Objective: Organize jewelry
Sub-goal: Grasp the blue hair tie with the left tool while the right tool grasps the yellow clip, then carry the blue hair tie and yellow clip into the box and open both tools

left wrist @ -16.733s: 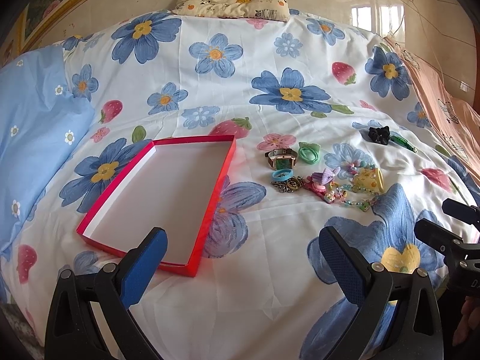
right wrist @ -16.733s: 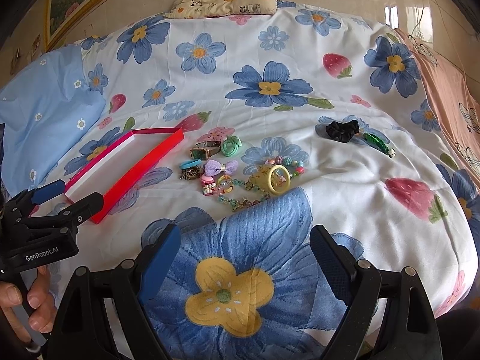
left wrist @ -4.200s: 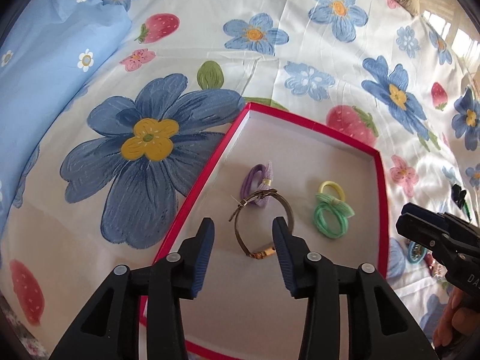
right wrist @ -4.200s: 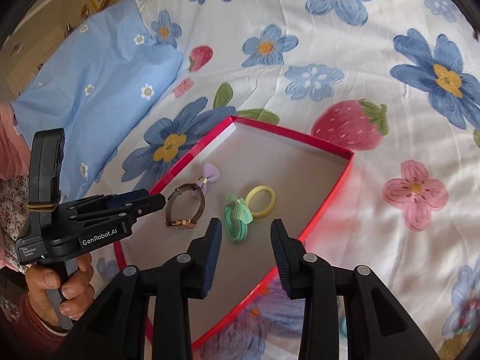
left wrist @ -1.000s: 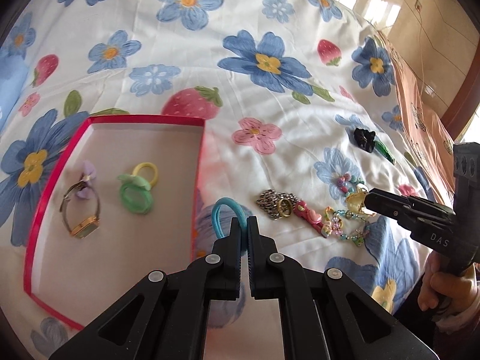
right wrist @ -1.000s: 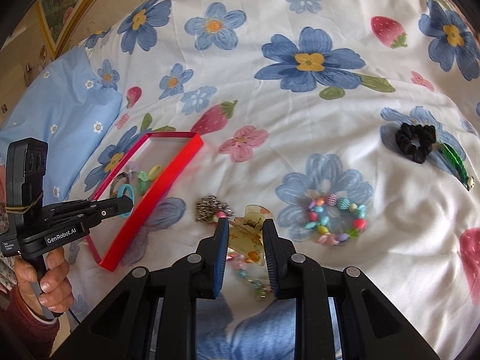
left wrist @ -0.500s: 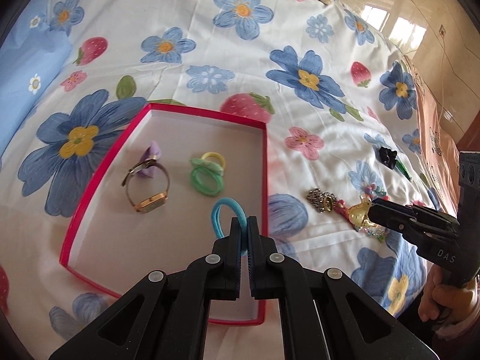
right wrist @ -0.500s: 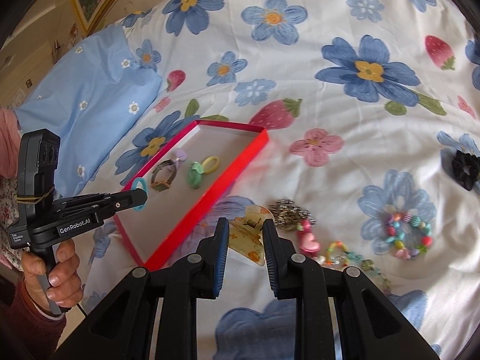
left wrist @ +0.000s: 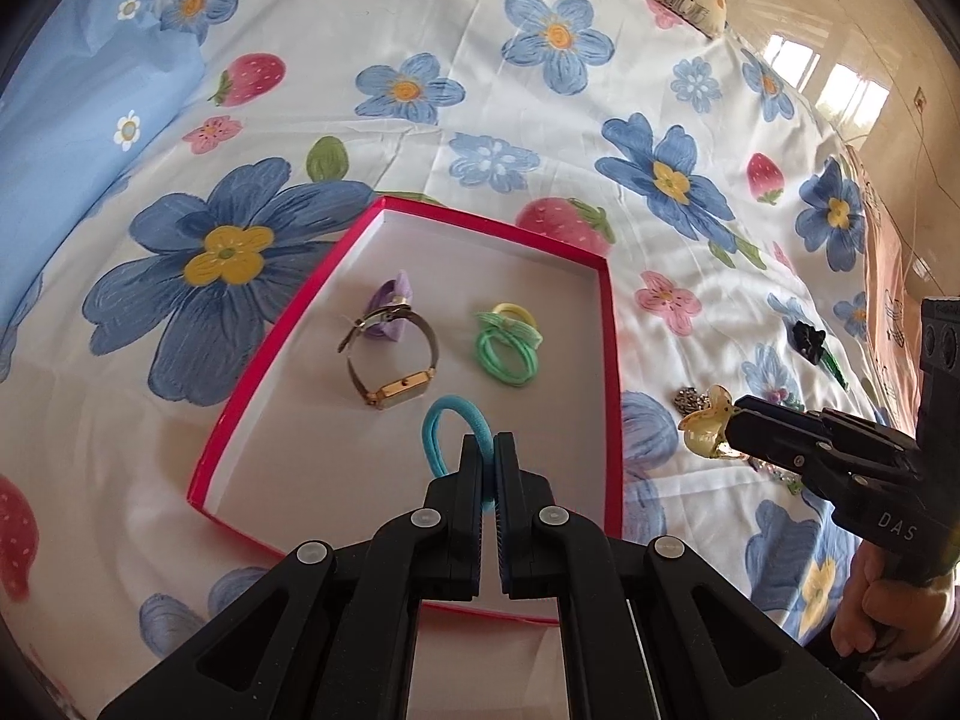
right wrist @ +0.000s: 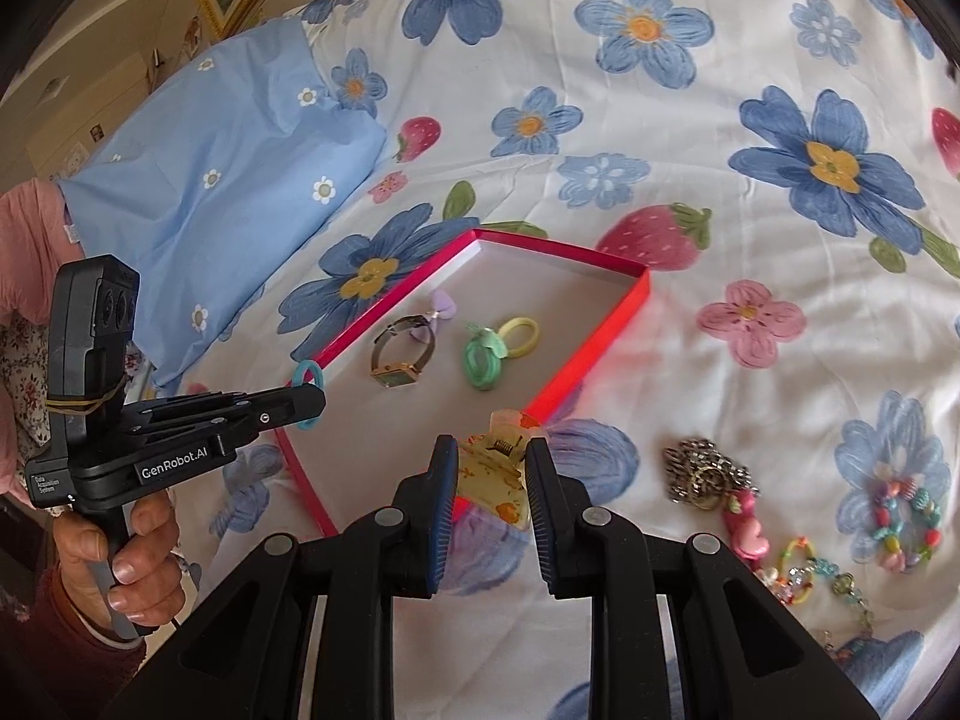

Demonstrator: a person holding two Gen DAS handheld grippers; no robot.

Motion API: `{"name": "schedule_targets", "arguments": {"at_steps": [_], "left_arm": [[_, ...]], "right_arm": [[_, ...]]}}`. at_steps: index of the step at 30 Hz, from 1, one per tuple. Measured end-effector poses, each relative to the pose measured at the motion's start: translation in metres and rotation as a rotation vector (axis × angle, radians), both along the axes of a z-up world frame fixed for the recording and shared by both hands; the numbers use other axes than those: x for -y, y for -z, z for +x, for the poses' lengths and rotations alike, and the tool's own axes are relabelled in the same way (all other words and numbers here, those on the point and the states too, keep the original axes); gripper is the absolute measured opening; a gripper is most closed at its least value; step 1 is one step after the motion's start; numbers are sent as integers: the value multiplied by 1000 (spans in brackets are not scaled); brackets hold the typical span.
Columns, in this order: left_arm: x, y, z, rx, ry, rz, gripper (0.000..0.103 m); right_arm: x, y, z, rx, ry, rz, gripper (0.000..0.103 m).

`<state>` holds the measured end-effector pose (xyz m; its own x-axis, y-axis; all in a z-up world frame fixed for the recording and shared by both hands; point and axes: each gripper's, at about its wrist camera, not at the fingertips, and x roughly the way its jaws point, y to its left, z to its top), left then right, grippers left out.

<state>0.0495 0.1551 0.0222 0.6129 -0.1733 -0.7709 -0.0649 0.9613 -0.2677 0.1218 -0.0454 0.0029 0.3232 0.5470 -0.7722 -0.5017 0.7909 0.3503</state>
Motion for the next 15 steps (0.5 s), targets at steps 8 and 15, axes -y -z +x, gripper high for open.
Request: {"name": "schedule_targets", "arguments": {"at_steps": [8,15], "left_arm": [[-14,7,3,-17,-27,-3,3],[-21,10,9,-33,-46,21,3]], "right_arm": [[-21,2,6,-4,-34,6,23],[-44,9,15,-16,-63,14,23]]}}
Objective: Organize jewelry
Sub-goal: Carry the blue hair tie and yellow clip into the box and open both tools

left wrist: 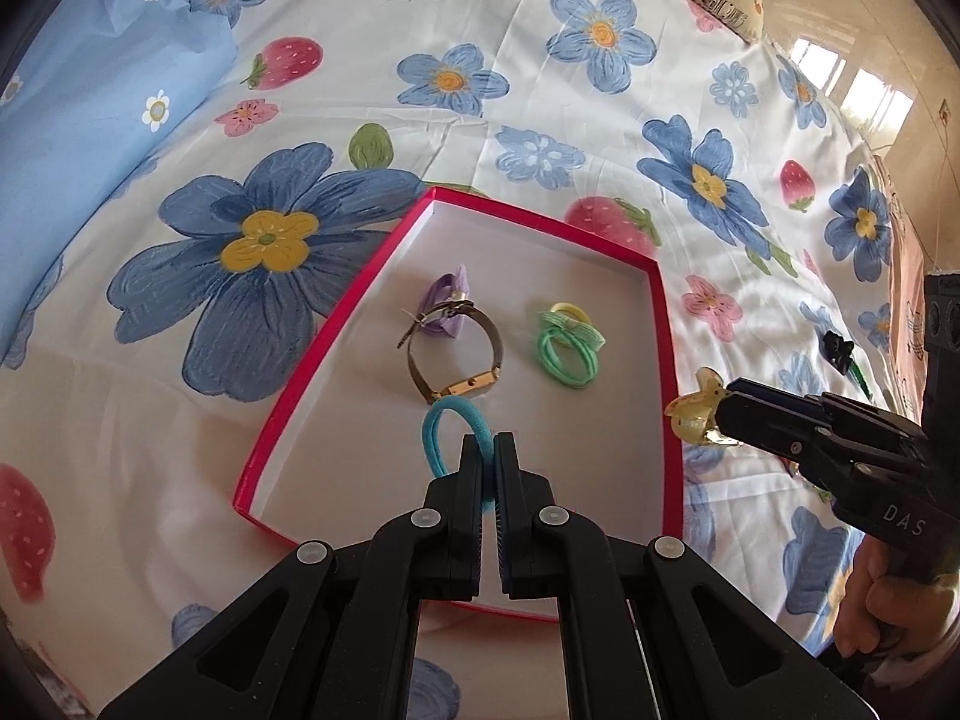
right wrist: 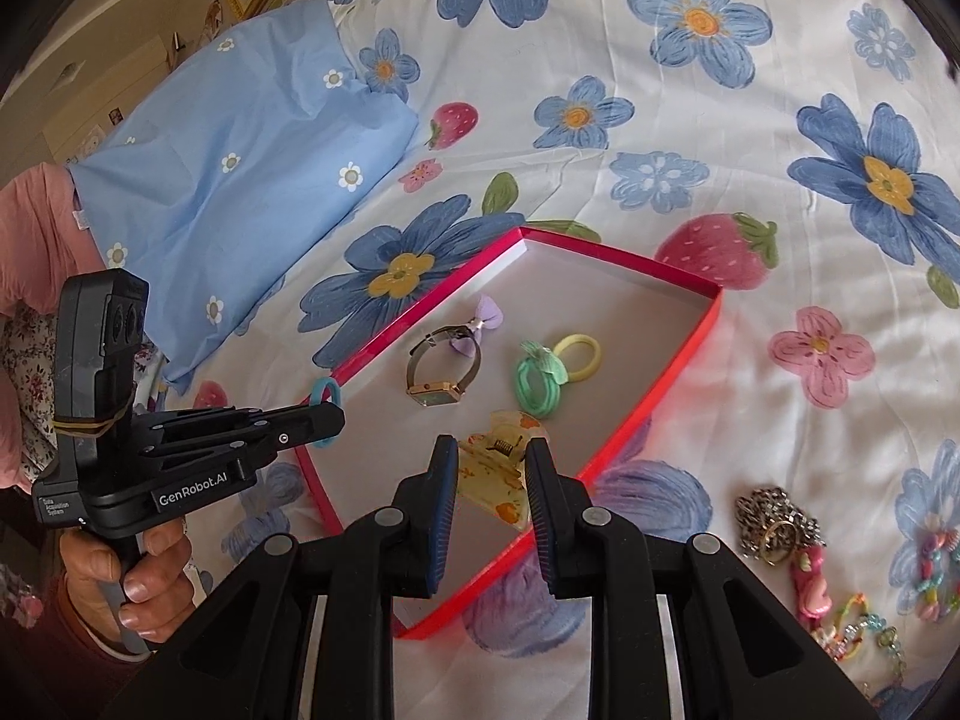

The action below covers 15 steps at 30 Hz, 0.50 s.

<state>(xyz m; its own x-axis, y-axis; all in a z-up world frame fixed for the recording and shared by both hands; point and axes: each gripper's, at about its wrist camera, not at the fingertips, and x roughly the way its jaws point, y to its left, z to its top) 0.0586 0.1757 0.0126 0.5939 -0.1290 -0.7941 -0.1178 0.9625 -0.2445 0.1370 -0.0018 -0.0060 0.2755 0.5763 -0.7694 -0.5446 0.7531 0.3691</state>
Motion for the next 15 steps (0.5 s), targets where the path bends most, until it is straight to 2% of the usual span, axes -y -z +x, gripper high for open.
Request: {"name": "schedule_targets", "arguments": {"at_steps": [15], "left_arm": [[-9,39,54,-109,-3,51,3]], "right_arm": [[-36,48,32,-52,-36,-72,23]]}}
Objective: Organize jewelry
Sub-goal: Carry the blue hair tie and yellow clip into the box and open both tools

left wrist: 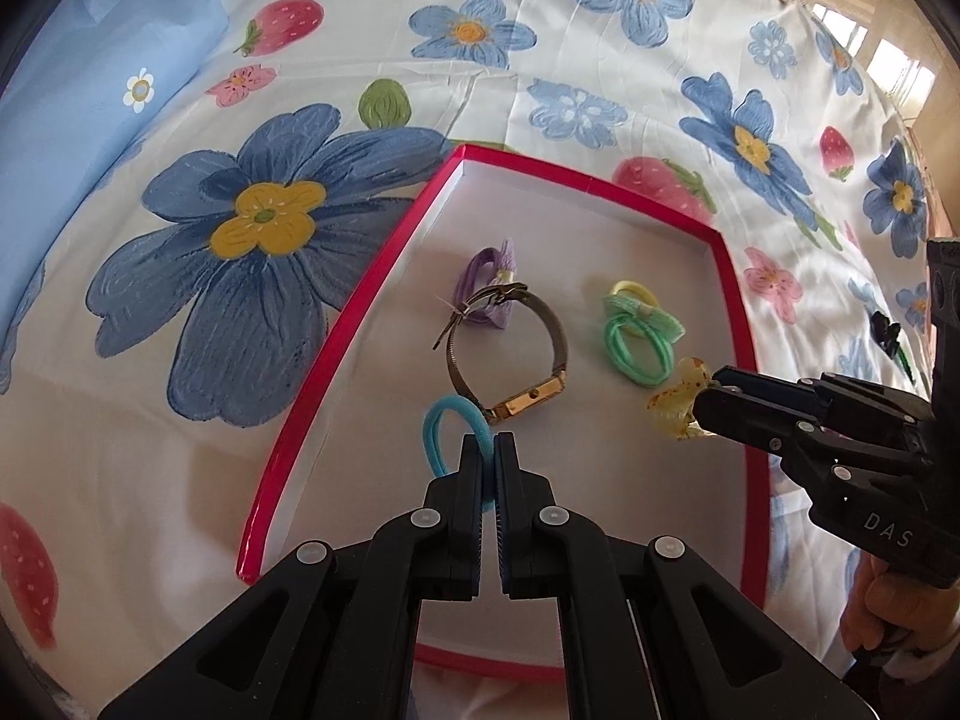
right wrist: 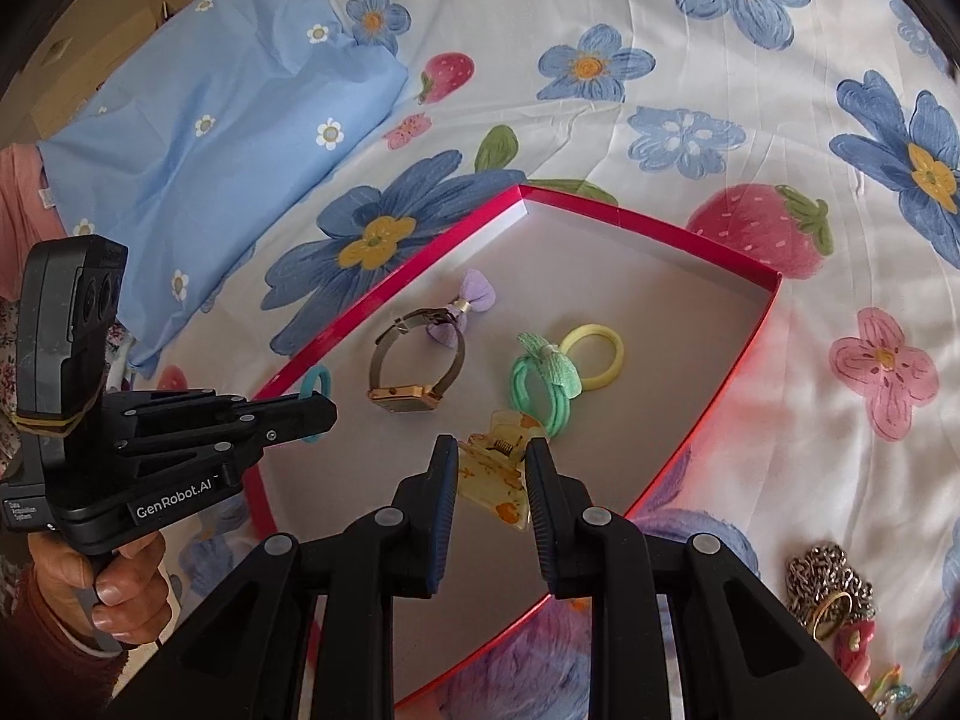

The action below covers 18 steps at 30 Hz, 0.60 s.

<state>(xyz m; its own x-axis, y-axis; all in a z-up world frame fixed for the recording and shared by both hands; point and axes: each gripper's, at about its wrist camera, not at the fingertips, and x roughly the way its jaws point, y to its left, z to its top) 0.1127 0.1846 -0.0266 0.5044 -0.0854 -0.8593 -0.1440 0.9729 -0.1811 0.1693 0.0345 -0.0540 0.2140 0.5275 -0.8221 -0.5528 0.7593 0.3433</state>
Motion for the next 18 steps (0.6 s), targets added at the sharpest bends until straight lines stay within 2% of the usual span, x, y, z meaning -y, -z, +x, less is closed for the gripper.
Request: {"name": "schedule_targets", "arguments": {"at_steps": [7,13,18], "left_arm": [[4,17,13,-30,-2,18,3],[4,24,16,-43,-6,12,7],[3,24,15,-37,-13,12,24]], "right_arm": [[-8,13,3,-3,-27,-33,23],[-10,14,4,-4,-38,-34,26],[-13,16,6,-8,-39,-35,27]]}}
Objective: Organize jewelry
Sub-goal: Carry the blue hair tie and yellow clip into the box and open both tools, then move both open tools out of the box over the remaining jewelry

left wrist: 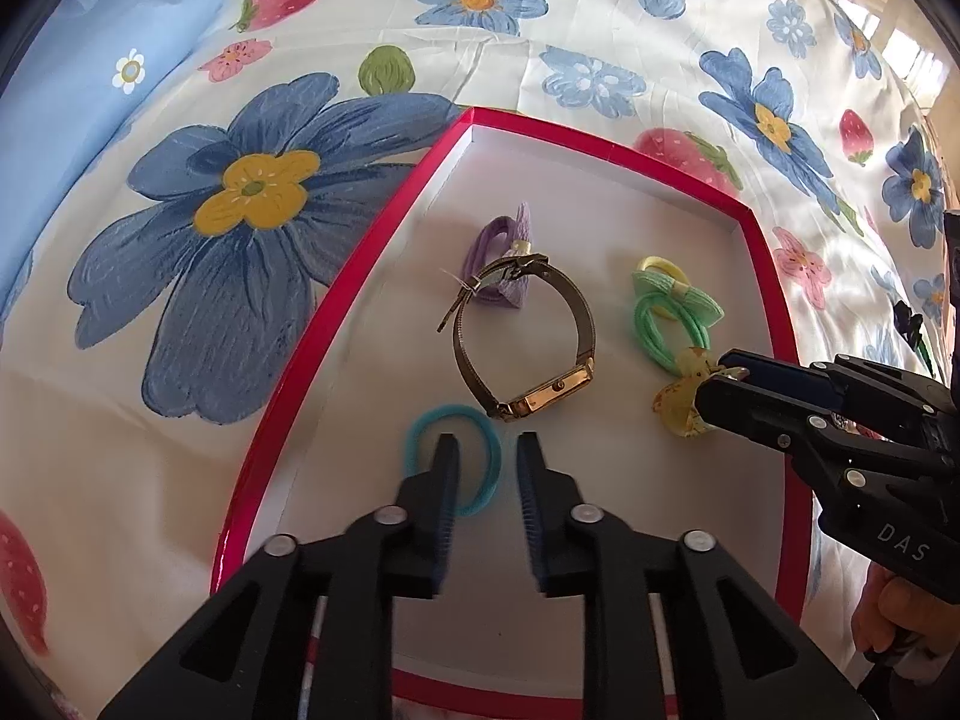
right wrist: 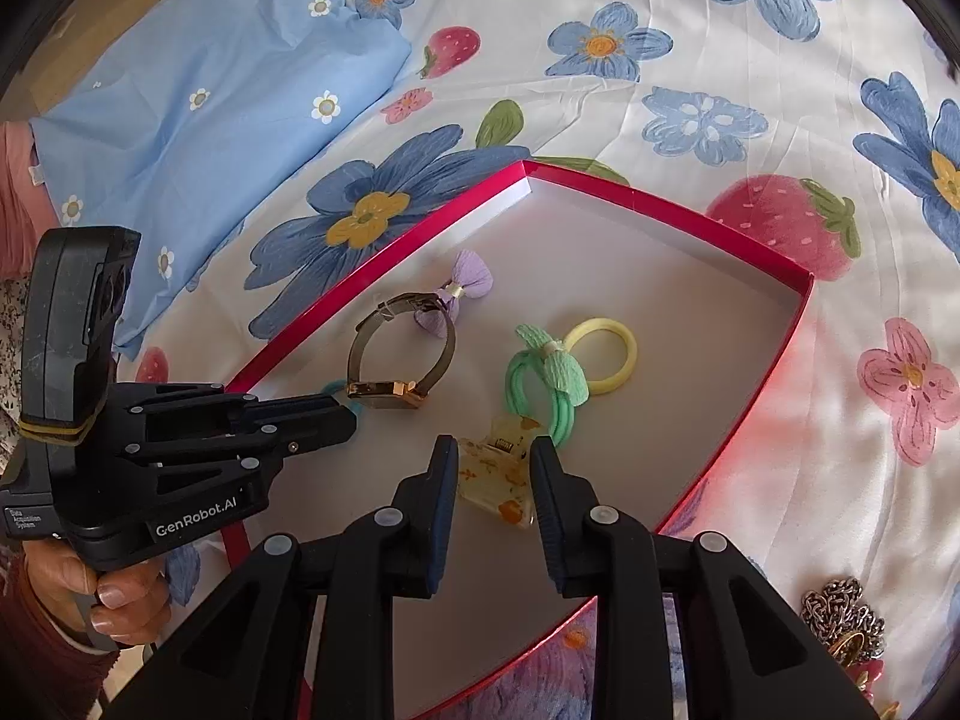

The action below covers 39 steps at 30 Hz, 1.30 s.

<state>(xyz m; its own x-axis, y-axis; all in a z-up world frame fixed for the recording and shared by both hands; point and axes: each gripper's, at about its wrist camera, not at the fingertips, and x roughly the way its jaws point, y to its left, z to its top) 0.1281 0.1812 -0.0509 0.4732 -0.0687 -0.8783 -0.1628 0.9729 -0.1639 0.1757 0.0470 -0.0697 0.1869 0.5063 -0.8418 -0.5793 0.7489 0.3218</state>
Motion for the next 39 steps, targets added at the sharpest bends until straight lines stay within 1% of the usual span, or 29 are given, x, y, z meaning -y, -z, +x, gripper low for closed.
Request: {"name": "schedule_targets", "arguments": {"at_steps": [4,9,14,18,22,26,28,30,36,39], "left_arm": [[0,-3,-2,10,-3,3,24],[0,-8,-7,21,-11,6,33],[-1,-16,-14,35,-21,6,36],[-2,-24,-22,49,-32,2,37],[0,-33,-30,65,-37,-7,38],[5,-45,-40,90,-33,-20,40],[9,-50,-44,101,-29,-27,40],[14,-56,-48,110,-19,-36,41],[33,-64,-57,123,8,-55,43],[46,-64,-60,120,30,-69,44]], "right_arm": [[0,0,2,-5,0,3,27],[1,0,2,-7,3,2,29],[4,-1,2,-17,17,9,31],[10,-9,-1,-6,34,28,34],[21,-22,-5,11,62,51,34],[41,-38,-13,33,100,78,35],[52,-45,-16,43,119,86,37],[64,-51,-20,50,140,92,37],[102,-63,-33,63,200,91,37],[121,-67,-40,75,231,86,40]]}}
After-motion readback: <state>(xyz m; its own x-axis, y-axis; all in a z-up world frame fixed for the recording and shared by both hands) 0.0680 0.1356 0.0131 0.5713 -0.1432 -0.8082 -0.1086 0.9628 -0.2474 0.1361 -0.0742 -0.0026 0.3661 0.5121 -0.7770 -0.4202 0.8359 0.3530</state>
